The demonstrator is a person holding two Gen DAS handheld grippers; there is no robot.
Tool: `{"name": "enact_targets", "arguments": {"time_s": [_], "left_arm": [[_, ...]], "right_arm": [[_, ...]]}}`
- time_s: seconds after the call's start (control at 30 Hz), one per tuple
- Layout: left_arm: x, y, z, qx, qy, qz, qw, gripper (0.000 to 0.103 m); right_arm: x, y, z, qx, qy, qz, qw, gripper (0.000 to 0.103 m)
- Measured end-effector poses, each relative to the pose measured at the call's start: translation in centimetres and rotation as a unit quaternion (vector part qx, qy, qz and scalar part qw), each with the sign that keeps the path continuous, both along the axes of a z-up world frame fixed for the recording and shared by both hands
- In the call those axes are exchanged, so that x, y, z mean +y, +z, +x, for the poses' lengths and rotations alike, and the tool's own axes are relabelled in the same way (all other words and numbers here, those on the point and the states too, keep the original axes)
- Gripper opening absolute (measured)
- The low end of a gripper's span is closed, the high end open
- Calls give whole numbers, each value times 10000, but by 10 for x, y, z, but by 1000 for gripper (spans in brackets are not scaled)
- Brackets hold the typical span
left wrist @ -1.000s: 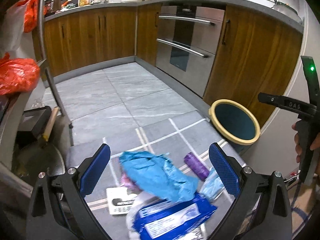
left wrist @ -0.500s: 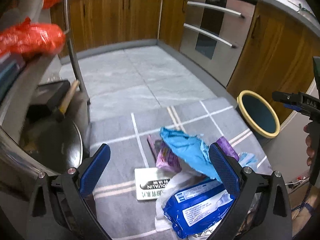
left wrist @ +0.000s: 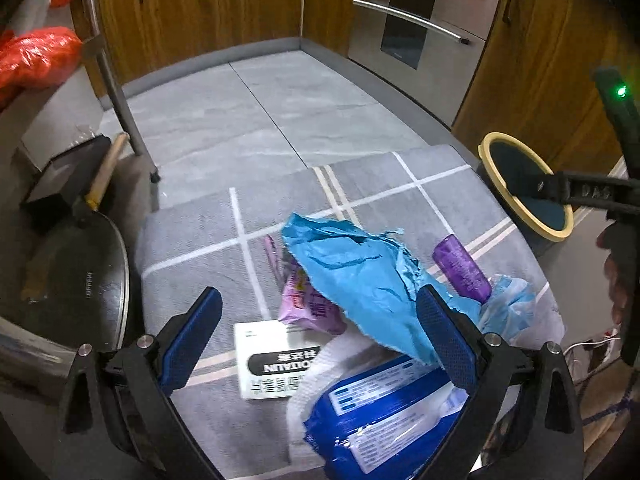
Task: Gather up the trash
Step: 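Grasp the blue crumpled paper with the left tool while the right grasps the face mask, then lift the blue paper and face mask and carry both over the bin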
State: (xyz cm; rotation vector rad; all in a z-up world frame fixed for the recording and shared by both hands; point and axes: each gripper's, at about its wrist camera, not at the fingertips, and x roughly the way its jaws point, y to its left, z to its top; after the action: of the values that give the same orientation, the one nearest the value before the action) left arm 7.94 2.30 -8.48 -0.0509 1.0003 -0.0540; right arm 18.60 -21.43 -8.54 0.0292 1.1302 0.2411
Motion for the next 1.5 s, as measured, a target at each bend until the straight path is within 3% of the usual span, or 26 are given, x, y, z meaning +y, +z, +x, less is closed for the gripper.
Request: {"name": "enact_targets", "arguments": {"time_s": [0.2,0.3,0.43,0.5,0.67,0.77,0.83,0.9,1.1,1.17,1.23,1.3,1.5], "left_arm": [[-3,-12,8,264,14,-188,9995,83],[-4,-13,11,280,59,-236,9993,82],[-8,-15,14,321,37,-310,9990,80],[-12,-16,14,371,-22,-305,9988,72],[-14,-19,15,481,-86,-348,9982,63],[-13,-20,16,543,-128,-399,9976,51],[-13,-22,16,583,-147,-402,9974,45],[-14,-22,17,615,-154,-391,9972,33],[-22,-17,17,505,-259,-315,9979,23],[-25,-15,16,456,-306,-277,9981,21],[-27,-15,16,422,-334,-228,9983,17],[-28,-12,15,374,-381,-198,9984,13],[-31,-2,13,139,-436,-141,9989,10]], "right_arm": [[2,-17,2,206,289,-172,9992,94],[1,-20,2,174,299,-301,9989,85],[1,-26,4,342,380,-169,9986,82],[4,-28,2,456,471,-153,9977,79],[0,-35,-7,900,525,-15,9946,63],[-4,-37,-17,1150,579,187,9915,58],[-3,-38,-24,1201,695,114,9903,53],[-2,-41,-30,1297,804,29,9883,49],[-9,-49,-35,1530,804,148,9848,30],[-7,-50,-37,1556,877,121,9839,23],[-5,-51,-38,1574,951,122,9829,9],[-4,-49,-36,1495,990,41,9838,4],[-6,-29,-35,1046,1049,96,9889,3]]}}
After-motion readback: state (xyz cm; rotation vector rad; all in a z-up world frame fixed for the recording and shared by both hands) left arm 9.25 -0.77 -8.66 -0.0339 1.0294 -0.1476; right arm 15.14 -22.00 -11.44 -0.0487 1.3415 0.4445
